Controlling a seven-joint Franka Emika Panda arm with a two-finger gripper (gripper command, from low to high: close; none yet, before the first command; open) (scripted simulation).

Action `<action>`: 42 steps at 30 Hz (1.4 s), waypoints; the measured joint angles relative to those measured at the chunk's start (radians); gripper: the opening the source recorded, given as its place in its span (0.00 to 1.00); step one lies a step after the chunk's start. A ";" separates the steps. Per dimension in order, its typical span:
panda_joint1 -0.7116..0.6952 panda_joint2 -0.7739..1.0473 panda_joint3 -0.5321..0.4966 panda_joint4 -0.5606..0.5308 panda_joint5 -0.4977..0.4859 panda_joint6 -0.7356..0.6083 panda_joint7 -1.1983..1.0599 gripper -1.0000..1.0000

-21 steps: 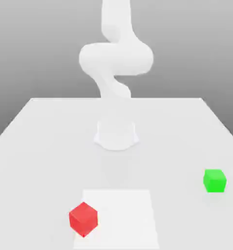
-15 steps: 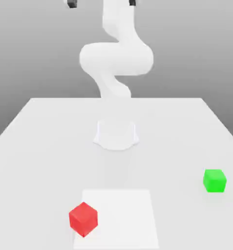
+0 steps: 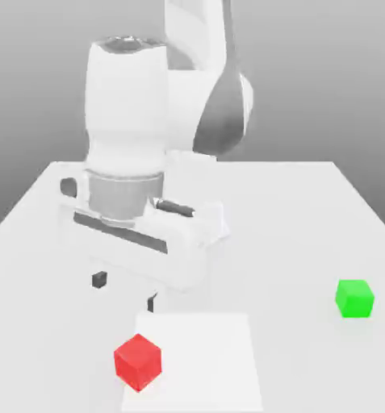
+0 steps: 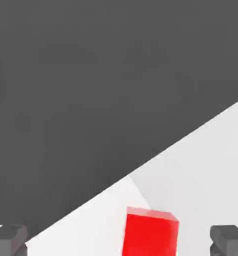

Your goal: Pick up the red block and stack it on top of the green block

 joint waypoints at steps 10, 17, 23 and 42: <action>0.009 0.272 -0.017 0.004 0.014 0.202 0.035 0.00; 0.003 0.215 -0.010 -0.004 0.018 0.154 0.033 0.00; 0.062 0.053 0.078 -0.040 0.039 0.031 -0.031 0.00; 0.663 0.045 0.334 -0.125 -0.075 0.098 -0.241 0.00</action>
